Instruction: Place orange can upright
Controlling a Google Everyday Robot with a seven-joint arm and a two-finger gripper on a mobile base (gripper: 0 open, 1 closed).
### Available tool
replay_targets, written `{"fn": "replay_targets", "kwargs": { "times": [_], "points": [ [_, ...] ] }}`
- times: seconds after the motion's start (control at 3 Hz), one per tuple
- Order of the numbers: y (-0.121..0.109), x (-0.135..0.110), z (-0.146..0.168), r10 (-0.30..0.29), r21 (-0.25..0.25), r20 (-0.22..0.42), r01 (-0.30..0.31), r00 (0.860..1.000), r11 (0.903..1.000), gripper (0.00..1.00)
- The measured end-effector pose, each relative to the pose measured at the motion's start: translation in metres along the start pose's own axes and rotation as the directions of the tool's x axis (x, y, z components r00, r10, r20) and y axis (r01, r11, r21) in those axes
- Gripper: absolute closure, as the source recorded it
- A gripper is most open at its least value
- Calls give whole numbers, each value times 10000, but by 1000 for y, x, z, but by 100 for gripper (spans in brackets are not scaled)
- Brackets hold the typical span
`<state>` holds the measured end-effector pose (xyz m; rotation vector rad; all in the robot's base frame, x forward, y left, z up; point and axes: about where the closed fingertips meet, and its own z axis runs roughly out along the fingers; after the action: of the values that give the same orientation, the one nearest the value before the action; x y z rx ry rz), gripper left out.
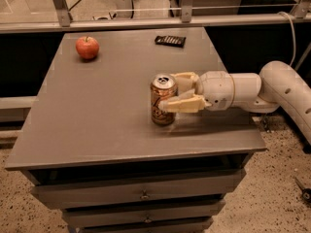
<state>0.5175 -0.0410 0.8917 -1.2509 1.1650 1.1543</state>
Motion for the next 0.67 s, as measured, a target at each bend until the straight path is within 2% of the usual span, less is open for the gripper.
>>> {"fn": "replay_targets", "kwargs": {
  "times": [0.33, 0.67],
  "points": [
    [3, -8, -20, -28, 10, -529, 29, 9986, 10000, 0],
    [7, -38, -50, -250, -71, -1536, 242, 9878, 9997, 0]
  ]
}}
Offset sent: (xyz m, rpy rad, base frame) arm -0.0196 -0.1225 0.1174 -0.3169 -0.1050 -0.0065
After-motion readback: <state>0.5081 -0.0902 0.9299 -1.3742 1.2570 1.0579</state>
